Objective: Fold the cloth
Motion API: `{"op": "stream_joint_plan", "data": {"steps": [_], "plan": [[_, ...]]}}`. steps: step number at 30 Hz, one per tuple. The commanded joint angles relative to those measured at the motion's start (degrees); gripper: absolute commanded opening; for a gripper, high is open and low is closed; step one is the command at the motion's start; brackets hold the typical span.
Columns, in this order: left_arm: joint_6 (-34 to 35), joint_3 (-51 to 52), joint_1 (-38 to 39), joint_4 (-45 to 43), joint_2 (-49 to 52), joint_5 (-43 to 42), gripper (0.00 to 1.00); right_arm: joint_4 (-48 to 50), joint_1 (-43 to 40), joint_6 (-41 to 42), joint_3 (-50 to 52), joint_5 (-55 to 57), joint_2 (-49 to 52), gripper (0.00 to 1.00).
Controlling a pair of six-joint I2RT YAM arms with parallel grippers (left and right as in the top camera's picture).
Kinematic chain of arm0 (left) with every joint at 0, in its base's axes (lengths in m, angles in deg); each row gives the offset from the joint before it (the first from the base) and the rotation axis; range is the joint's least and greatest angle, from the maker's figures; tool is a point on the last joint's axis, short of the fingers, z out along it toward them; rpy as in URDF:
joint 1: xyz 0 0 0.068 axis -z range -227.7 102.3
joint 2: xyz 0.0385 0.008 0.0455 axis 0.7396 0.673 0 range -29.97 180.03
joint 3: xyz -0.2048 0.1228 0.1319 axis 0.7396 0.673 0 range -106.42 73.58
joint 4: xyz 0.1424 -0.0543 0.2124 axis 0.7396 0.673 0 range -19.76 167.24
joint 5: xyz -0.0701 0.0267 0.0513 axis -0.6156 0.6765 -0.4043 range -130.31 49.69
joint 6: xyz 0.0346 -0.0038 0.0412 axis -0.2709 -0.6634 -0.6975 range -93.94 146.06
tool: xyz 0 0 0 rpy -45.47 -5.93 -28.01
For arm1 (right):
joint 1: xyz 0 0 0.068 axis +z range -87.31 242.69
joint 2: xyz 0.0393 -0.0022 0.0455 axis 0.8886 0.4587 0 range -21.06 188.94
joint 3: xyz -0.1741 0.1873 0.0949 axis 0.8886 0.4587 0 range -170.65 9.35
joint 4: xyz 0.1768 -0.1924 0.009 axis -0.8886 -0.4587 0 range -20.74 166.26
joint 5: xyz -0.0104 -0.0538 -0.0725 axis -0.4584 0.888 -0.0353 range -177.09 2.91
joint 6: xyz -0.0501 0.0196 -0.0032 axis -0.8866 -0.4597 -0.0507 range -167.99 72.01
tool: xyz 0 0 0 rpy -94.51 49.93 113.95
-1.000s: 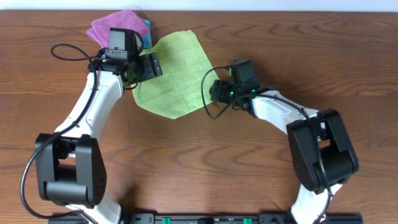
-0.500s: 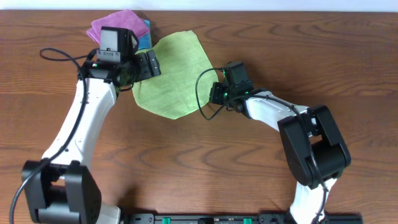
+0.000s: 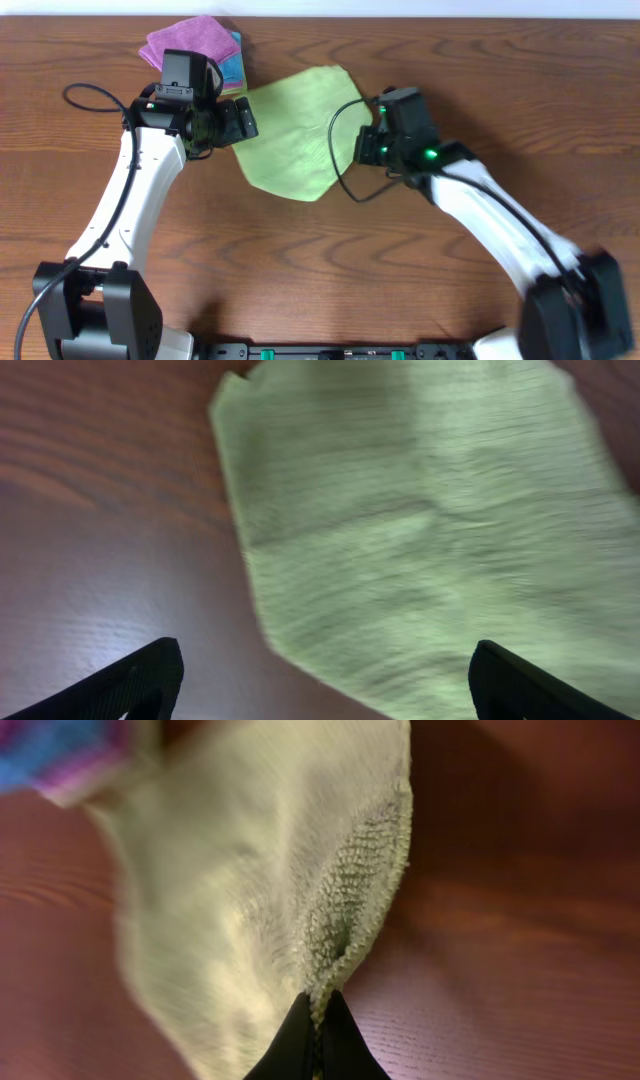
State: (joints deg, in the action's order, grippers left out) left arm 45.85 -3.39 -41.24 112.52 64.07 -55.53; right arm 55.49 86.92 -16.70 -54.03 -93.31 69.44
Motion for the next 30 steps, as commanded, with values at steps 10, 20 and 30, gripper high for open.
{"op": "stream_joint_plan", "data": {"steps": [10, 20, 30], "plan": [[5.46, 6.29, 0.87, 0.70, 1.22, -9.73, 0.96, -2.14, 0.35, -2.71, -0.24, 4.76, -5.62, 0.01], [14.23, 23.56, 0.94, -15.52, 1.22, -20.52, 0.96, -2.27, 0.28, -3.30, -0.24, 5.33, -5.62, 0.01], [26.75, 33.79, 4.26, -37.42, 1.22, -20.55, 0.98, -2.25, 0.28, -3.28, -0.24, 5.29, -5.62, 0.01]]}}
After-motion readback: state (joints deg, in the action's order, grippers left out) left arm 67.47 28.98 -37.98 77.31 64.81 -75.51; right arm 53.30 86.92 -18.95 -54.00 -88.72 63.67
